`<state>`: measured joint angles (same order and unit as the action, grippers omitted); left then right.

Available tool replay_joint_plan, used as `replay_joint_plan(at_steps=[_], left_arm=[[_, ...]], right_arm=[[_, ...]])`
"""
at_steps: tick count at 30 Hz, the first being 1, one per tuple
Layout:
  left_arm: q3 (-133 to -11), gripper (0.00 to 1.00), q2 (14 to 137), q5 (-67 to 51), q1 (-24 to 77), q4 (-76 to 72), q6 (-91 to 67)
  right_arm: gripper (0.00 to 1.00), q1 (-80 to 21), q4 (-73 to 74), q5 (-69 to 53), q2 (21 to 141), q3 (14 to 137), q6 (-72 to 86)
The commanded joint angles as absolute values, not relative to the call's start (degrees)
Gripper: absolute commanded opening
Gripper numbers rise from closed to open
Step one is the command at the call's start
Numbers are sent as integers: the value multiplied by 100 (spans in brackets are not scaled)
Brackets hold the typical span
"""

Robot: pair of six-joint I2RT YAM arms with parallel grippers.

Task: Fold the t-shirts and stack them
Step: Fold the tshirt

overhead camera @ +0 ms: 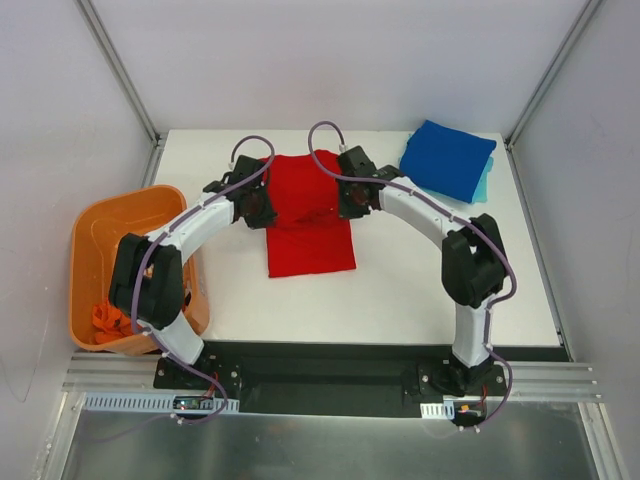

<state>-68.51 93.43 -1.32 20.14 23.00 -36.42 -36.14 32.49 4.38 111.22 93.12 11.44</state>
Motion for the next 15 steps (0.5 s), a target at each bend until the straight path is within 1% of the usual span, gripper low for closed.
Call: replay_joint_plan(at_steps=[1,3,4,5,6,7,8,9,10,11,12,13,14,15], left_arm=[[-7347,0,9781,-439,1916,2320,-3384],[-7497,0,10010,-518,1863,2320,-3401],[-7532,0,10063,-519,1846,2338,-3419],[-7611,4,10150,-519,1828,2347,-3428],[-7646,23,10177,-519,1811,2373,-3454],[-7673,31,10186,-501,1811,2382,-3472],[-7708,40,10152,-492,1811,2425,-3472],[-7717,51,10108,-475,1811,2426,-3480],[-7708,81,10047,-483,1811,2434,-3489],[-7691,99,9907,-475,1811,2435,-3489],[-7664,99,9818,-536,1811,2435,-3489],[-7577,99,9722,-588,1811,2443,-3507],[-7515,100,9529,-667,1819,2435,-3524],[-7436,99,9432,-694,1828,2435,-3568]], right_arm=[[7,-3498,3419,255,11399,9703,1081],[8,-3463,3419,264,11557,9843,1081],[14,-3454,3419,220,11636,9905,1072],[18,-3393,3428,185,11785,10062,1064],[22,-3366,3506,141,11873,10159,1037],[34,-3349,3594,54,11970,10291,1037],[42,-3296,3743,-8,12084,10492,1020],[59,-3279,3796,-200,12120,10555,906],[69,-3270,3806,-324,12103,10573,870],[76,-3270,3814,-334,11998,10556,835],[85,-3278,3788,-351,11910,10451,783],[89,-3270,3762,-386,11805,10372,791],[91,-3278,3596,-404,11543,10206,800],[99,-3278,3482,-448,11383,9839,835]])
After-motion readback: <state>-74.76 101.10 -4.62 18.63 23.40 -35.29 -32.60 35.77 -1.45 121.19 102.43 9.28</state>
